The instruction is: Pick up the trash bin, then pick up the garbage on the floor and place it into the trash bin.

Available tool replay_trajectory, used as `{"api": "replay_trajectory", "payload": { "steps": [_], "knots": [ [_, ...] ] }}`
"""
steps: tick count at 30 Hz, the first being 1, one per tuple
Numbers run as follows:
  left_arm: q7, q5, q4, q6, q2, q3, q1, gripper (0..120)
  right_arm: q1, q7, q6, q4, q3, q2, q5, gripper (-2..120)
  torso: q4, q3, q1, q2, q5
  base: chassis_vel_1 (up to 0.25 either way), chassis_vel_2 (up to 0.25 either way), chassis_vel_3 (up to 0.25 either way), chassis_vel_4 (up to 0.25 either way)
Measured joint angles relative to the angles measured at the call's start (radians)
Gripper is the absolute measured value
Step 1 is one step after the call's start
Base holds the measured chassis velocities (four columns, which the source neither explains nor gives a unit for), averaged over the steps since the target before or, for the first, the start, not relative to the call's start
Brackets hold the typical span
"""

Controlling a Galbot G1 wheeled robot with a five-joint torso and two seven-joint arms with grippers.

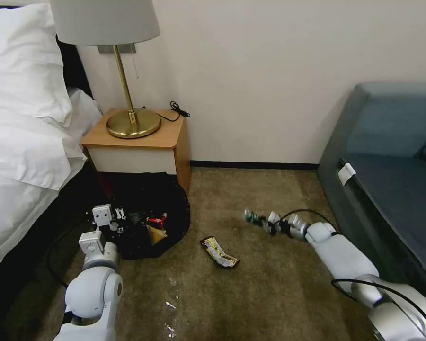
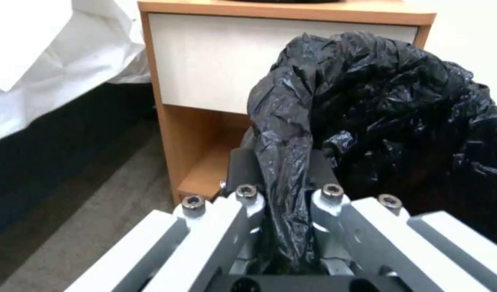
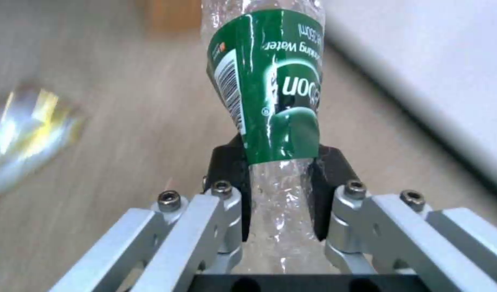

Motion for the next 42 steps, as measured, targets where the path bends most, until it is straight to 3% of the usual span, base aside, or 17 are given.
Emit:
{"api": "replay_trajectory", "payload": {
  "steps": [3, 6, 7, 10, 11, 13, 16, 30, 32, 42],
  "knots": [
    [0.001, 0.001, 0.007, -0.001, -0.002, 0.004, -0.003, 5, -0.016, 0.046, -0.007, 0.079, 0.009, -0.002, 0.032, 18, -0.0002, 0.0, 0.0, 0.0, 0.0001, 0.0, 0.0, 0.0, 0.0],
    [0.002, 0.002, 0.02, -0.003, -0.005, 0.01, -0.009, 5, -0.035, 0.201, -0.019, 0.263, -0.007, 0.015, 0.139, 18, 0.0005, 0.0, 0.0, 0.0, 0.0002, 0.0, 0.0, 0.0, 0.0],
    [0.002, 0.002, 0.02, -0.003, -0.005, 0.01, -0.009, 5, -0.035, 0.201, -0.019, 0.263, -0.007, 0.015, 0.139, 18, 0.0005, 0.0, 0.0, 0.0, 0.0002, 0.0, 0.0, 0.0, 0.0],
    [0.0, 0.002, 0.022, -0.003, -0.003, 0.011, -0.009, 5, -0.036, 0.361, -0.005, 0.384, -0.051, 0.063, 0.194, 18, 0.0006, 0.0, 0.0, 0.0, 0.0004, 0.0, 0.0, 0.0, 0.0],
    [0.0, 0.002, 0.022, -0.003, -0.003, 0.011, -0.009, 5, -0.036, 0.361, -0.005, 0.384, -0.051, 0.063, 0.194, 18, 0.0006, 0.0, 0.0, 0.0, 0.0004, 0.0, 0.0, 0.0, 0.0],
    [0.001, 0.001, 0.021, -0.003, 0.001, 0.008, -0.007, 5, -0.036, 0.472, -0.028, 0.508, -0.109, 0.087, 0.27, 18, 0.0007, 0.0, 0.0, 0.0, -0.0003, 0.0, 0.0, 0.0, 0.0],
    [0.001, 0.001, 0.021, -0.003, 0.001, 0.006, -0.005, 5, -0.036, 0.552, -0.043, 0.585, -0.159, 0.099, 0.313, 18, 0.0004, 0.0, 0.0, 0.0, -0.0001, 0.0, 0.0, 0.0, 0.0],
    [0.001, 0.007, 0.022, -0.01, -0.011, 0.008, -0.007, 5, -0.022, 0.745, -0.111, 0.787, -0.335, 0.145, 0.432, 18, 0.0004, 0.0, 0.0, 0.0, 0.0001, 0.0, 0.0, 0.0, 0.0],
    [0.003, 0.011, 0.025, -0.014, -0.018, 0.011, -0.012, 5, -0.043, 0.811, -0.135, 0.886, -0.449, 0.168, 0.471, 18, 0.0004, 0.0, 0.0, 0.0, 0.0001, 0.0, 0.0, 0.0, 0.0],
    [0.004, 0.02, 0.02, -0.014, -0.031, 0.014, -0.023, 5, -0.114, 0.777, -0.11, 0.838, -0.562, 0.19, 0.394, 18, 0.0003, 0.0, 0.0, 0.0, 0.0003, 0.0, 0.0, 0.0, 0.0]
  ]
}}
